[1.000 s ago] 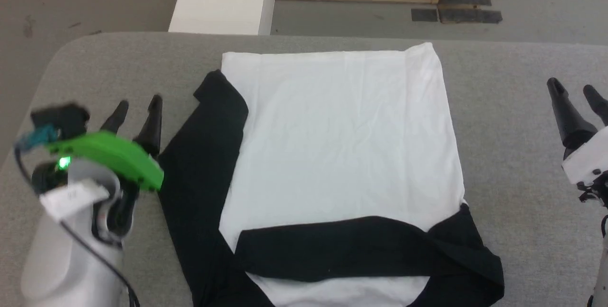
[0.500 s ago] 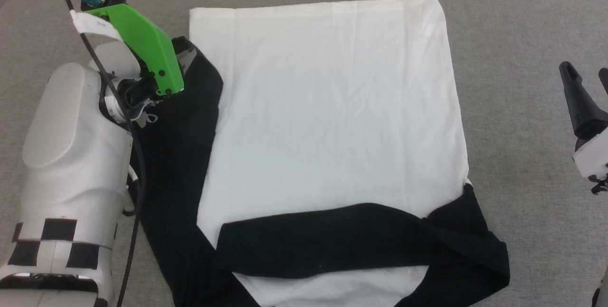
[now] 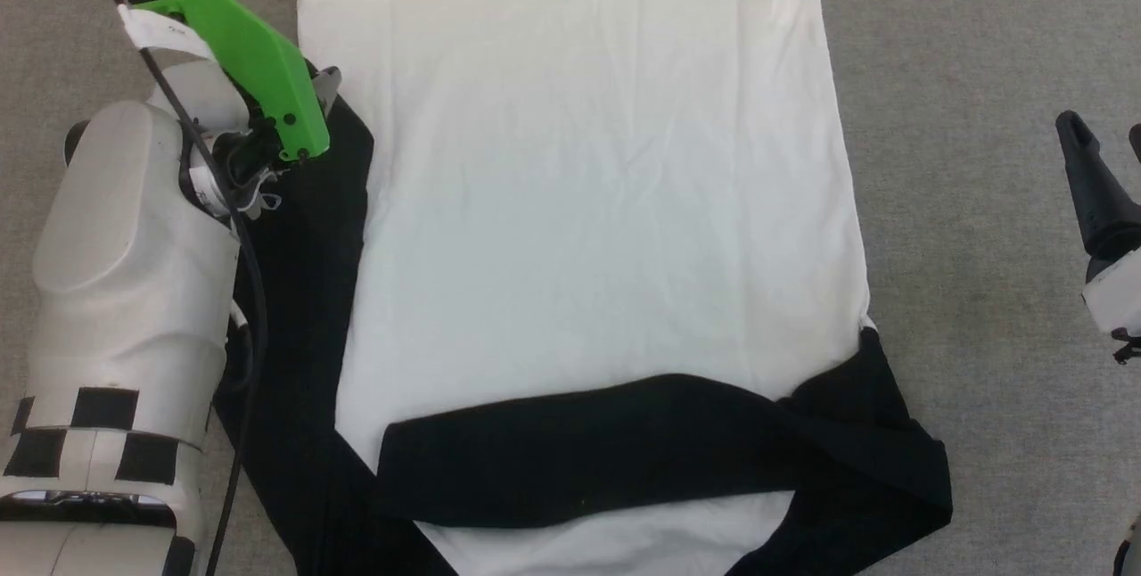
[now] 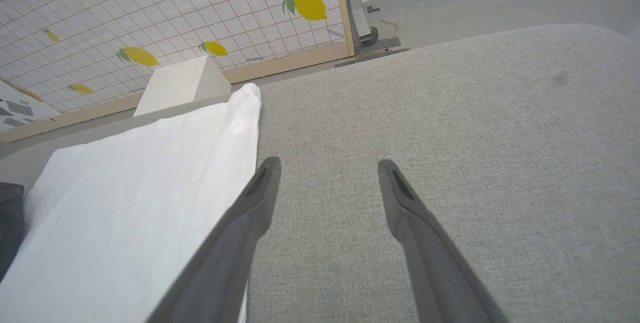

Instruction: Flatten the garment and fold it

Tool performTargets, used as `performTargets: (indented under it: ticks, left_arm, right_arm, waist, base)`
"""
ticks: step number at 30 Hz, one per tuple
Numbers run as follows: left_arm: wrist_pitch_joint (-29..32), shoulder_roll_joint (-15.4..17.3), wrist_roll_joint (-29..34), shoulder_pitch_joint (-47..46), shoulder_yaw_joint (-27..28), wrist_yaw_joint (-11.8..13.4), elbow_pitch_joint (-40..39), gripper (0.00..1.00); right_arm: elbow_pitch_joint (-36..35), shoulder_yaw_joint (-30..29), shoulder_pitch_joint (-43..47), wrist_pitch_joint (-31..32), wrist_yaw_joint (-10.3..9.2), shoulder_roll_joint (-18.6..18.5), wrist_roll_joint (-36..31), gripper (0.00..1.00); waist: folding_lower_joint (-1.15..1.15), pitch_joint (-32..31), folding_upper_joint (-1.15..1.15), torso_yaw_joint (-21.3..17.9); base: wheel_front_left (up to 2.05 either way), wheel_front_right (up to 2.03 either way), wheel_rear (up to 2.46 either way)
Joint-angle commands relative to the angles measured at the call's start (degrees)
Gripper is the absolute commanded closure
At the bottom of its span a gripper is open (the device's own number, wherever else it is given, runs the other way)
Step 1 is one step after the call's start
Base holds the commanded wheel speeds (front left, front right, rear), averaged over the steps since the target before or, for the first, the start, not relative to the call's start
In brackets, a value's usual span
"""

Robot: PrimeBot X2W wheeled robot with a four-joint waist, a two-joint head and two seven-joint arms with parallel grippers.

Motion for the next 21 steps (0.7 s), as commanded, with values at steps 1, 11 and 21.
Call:
performTargets:
  ticks: [1,11,21]
  left_arm:
    - [-1.1,0.3,0.7,-1.1,-0.1,0.3,0.5,0.21]
    - [-6.9,-1.6,-2.6,-2.8,1.6,-3.3,4.2,1.00]
    - [-8.7,1.2,-7.4,-1.2,5.6,-6.3,2.2,1.00]
  right_arm:
    - [-0.2,0.1,-0.6,-0.1,-0.08,0.0,0.4,0.00]
    - [1.2,0.5,-1.4,-0.2,-0.08,0.0,-0.3,0.00]
    - [4.6,-0.8,0.3,-1.1,-0.08,0.0,-0.5,0.00]
  waist:
    - [-0.01,0.2,0.00,0.2]
    - [-0.01,-0.5,0.00,1.8]
    - [-0.01,-7.3,0.00,5.6]
  base:
    - [0.00,0.00,0.00]
    - [0.00,0.00,0.00]
    - [0.00,0.00,0.00]
